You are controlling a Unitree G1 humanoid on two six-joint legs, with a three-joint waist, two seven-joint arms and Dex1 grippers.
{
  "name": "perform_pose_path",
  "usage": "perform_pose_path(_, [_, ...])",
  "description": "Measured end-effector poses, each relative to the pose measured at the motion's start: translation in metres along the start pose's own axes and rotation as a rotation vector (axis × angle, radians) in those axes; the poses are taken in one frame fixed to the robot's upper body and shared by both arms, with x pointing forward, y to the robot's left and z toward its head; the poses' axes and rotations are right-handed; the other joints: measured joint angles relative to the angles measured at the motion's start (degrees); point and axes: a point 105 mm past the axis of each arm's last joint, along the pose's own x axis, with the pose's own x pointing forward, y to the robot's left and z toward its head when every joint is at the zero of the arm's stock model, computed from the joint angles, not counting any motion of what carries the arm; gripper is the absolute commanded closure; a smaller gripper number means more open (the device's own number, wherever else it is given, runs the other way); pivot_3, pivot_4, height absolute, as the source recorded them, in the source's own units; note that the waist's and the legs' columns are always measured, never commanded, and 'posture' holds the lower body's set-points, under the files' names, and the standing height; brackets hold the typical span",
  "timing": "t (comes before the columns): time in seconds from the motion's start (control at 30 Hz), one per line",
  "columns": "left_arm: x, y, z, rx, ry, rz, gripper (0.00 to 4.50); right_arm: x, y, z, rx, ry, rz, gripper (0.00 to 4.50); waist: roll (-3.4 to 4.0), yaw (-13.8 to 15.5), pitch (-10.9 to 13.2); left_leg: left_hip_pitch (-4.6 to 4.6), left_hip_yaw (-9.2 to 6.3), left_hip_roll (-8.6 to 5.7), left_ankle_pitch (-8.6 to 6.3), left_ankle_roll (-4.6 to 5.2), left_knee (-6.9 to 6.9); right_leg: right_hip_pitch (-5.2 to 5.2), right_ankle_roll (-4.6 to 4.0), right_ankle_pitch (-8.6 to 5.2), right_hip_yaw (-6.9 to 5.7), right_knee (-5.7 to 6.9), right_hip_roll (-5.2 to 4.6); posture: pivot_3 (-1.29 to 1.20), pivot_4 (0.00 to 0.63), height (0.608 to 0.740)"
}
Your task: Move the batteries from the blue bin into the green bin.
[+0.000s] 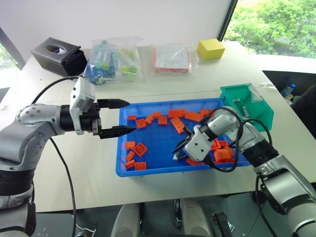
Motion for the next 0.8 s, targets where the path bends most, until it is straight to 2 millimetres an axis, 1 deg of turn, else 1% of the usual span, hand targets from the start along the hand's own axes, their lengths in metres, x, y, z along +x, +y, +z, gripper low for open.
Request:
perform_pose_path(0.07, [0.0,0.0,0.0,0.002,0.0,0.001,0.0,0.0,0.0,0.0,0.009,0.001,-0.006,4.42,0.0,0.01,0.0,0.0,0.0,0.0,0.0,-0.01,0.0,0.0,0.0,0.0,0.0,0.01,0.0,0.0,0.15,0.692])
perform_pose_path(0.17, [0.0,0.002,0.001,0.003,-0.002,0.002,0.0,-0.004,0.0,-0.002,0.072,0.006,-0.035,4.42,0.0,0.11,0.0,-0.01,0.0,-0.01,0.01,-0.02,0.01,0.0,0.0,0.0,0.0,0.01,0.0,0.0,0.15,0.692])
perform_pose_path(0.27, [0.001,0.002,0.001,0.004,-0.005,-0.001,0.0,-0.023,-0.007,-0.006,0.198,0.018,-0.151,4.42,0.0,0.17,0.0,-0.03,0.0,-0.02,0.02,-0.03,0.02,-0.01,0.0,0.0,0.0,0.01,-0.03,0.0,0.15,0.692])
perform_pose_path(0.33, [0.001,0.002,0.001,0.005,-0.006,-0.004,0.0,-0.046,-0.023,-0.006,0.38,-0.013,-0.347,4.42,0.01,0.17,0.0,-0.05,-0.02,0.04,0.02,-0.04,0.01,-0.05,-0.01,0.0,0.0,0.06,-0.03,0.0,0.15,0.692])
perform_pose_path(0.37, [0.001,0.001,0.001,0.004,-0.007,-0.006,0.0,-0.064,-0.033,-0.005,0.489,-0.039,-0.475,4.42,0.01,0.23,0.01,-0.06,-0.03,0.11,0.03,-0.04,0.01,-0.07,-0.01,0.0,0.0,0.07,-0.03,0.0,0.15,0.692])
perform_pose_path(0.4, [0.002,0.001,0.001,0.004,-0.008,-0.008,0.0,-0.088,-0.04,-0.004,0.579,-0.057,-0.606,4.42,0.01,0.31,0.0,-0.05,-0.02,0.11,0.02,-0.05,0.01,-0.06,-0.02,0.0,-0.01,0.07,-0.03,0.0,0.15,0.692])
perform_pose_path(0.47, [0.002,0.001,0.001,0.002,-0.008,-0.009,0.0,-0.124,-0.045,-0.005,0.728,-0.087,-0.805,4.42,0.01,0.56,0.0,-0.05,-0.01,0.11,0.02,-0.05,0.01,-0.06,-0.03,0.0,-0.02,0.05,-0.03,0.0,0.15,0.692])
perform_pose_path(0.5, [0.002,0.001,0.001,0.001,-0.008,-0.011,0.0,-0.14,-0.044,-0.008,0.807,-0.101,-0.903,4.42,0.01,0.9,0.0,-0.05,0.01,0.11,0.02,-0.05,0.01,-0.06,-0.04,0.01,-0.02,0.02,-0.03,0.0,0.15,0.692])
perform_pose_path(0.57, [0.002,0.0,0.0,-0.003,-0.007,-0.017,0.0,-0.171,-0.036,-0.017,0.944,-0.099,-1.089,4.42,0.01,1.32,0.0,-0.05,0.05,0.09,0.01,-0.04,0.01,-0.07,-0.07,0.02,-0.02,-0.02,-0.04,0.0,0.15,0.692])
perform_pose_path(0.6, [0.002,0.0,-0.001,-0.004,-0.007,-0.019,0.0,-0.18,-0.031,-0.02,0.978,-0.082,-1.141,4.42,0.02,1.36,0.0,-0.06,0.06,0.05,0.01,-0.04,0.01,-0.07,-0.09,0.01,-0.02,-0.02,-0.04,0.0,0.15,0.692])
perform_pose_path(0.63, [0.003,-0.001,-0.001,-0.005,-0.006,-0.023,0.0,-0.191,-0.022,-0.027,1.03,-0.042,-1.213,4.42,0.01,1.51,0.0,-0.07,0.05,0.05,0.01,-0.03,0.01,-0.07,-0.12,-0.01,-0.02,-0.03,-0.04,0.0,0.15,0.692])
perform_pose_path(0.7, [0.004,0.0,-0.004,-0.012,-0.001,-0.027,0.0,-0.206,0.0,-0.041,1.116,0.049,-1.317,4.42,0.02,1.75,0.0,-0.11,0.03,-0.02,0.01,-0.03,0.01,-0.07,-0.13,-0.03,-0.02,-0.05,-0.05,0.0,0.15,0.692])
perform_pose_path(0.8, [0.008,0.003,-0.006,-0.018,-0.005,-0.037,0.0,-0.219,0.028,-0.055,1.195,0.161,-1.409,4.42,0.02,1.47,0.0,-0.12,0.06,-0.08,0.01,-0.02,0.01,-0.07,-0.06,0.01,-0.01,-0.06,-0.07,0.0,0.15,0.692])
